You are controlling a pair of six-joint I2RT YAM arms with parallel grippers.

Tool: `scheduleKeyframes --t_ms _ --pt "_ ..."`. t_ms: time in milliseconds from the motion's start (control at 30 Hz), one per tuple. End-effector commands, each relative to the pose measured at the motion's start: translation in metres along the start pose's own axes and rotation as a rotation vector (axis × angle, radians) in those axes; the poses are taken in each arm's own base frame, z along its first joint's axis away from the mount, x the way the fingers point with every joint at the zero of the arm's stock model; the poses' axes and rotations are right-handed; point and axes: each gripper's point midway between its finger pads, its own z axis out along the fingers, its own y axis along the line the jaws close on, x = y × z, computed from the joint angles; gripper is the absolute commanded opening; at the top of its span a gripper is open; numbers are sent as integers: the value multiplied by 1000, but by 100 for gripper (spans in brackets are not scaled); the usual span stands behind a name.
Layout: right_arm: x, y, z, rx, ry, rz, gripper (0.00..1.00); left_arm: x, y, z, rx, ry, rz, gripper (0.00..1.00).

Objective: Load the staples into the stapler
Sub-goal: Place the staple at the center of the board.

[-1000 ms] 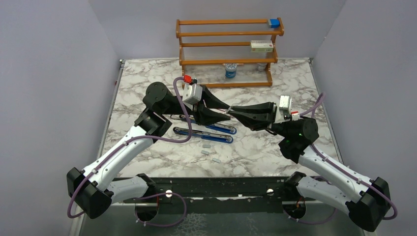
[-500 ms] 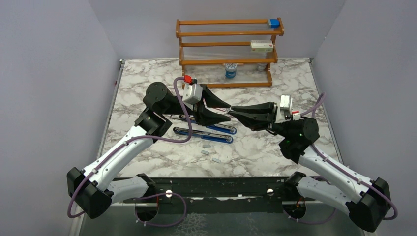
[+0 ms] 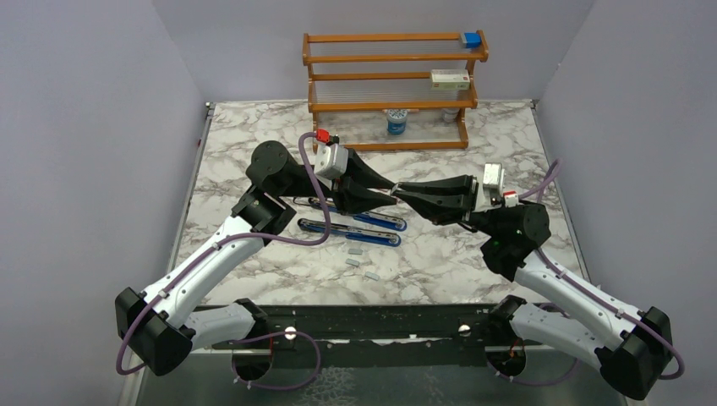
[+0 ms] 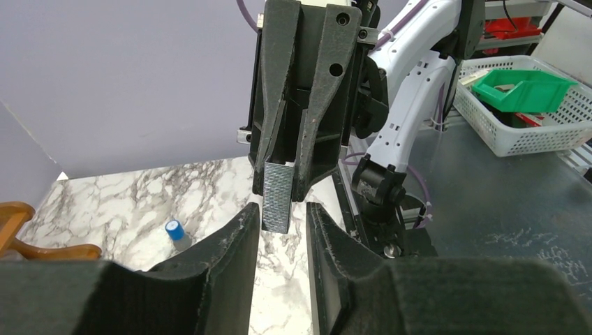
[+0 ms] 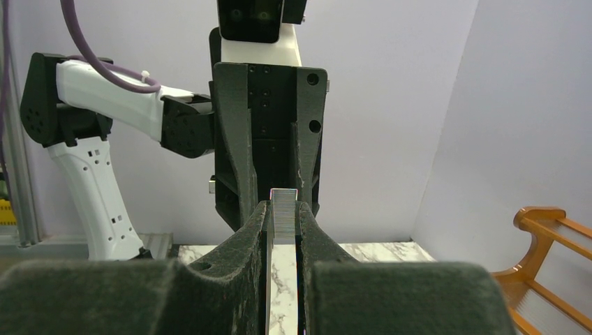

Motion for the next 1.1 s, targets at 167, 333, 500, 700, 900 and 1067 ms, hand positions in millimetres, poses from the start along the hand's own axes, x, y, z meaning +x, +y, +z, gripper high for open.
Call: scheduleKeyframes --t_ms 167,333,500,700,900,1067 --pt "-4 0 4 -16 6 -39 1 -6 -5 2 30 -13 28 34" --pt "-1 0 3 -15 13 -37 1 -7 -5 2 29 -15 30 32" --pt "-2 0 3 -12 10 -37 1 -6 -4 2 28 -12 28 21" --pt "-6 0 4 -12 -3 -34 1 -5 -4 2 29 -12 26 14" --pt "-13 3 6 -29 -20 -27 17 -5 -2 3 26 -12 25 0" --pt "-24 7 5 -42 -40 -43 36 -5 -1 3 18 -12 30 0"
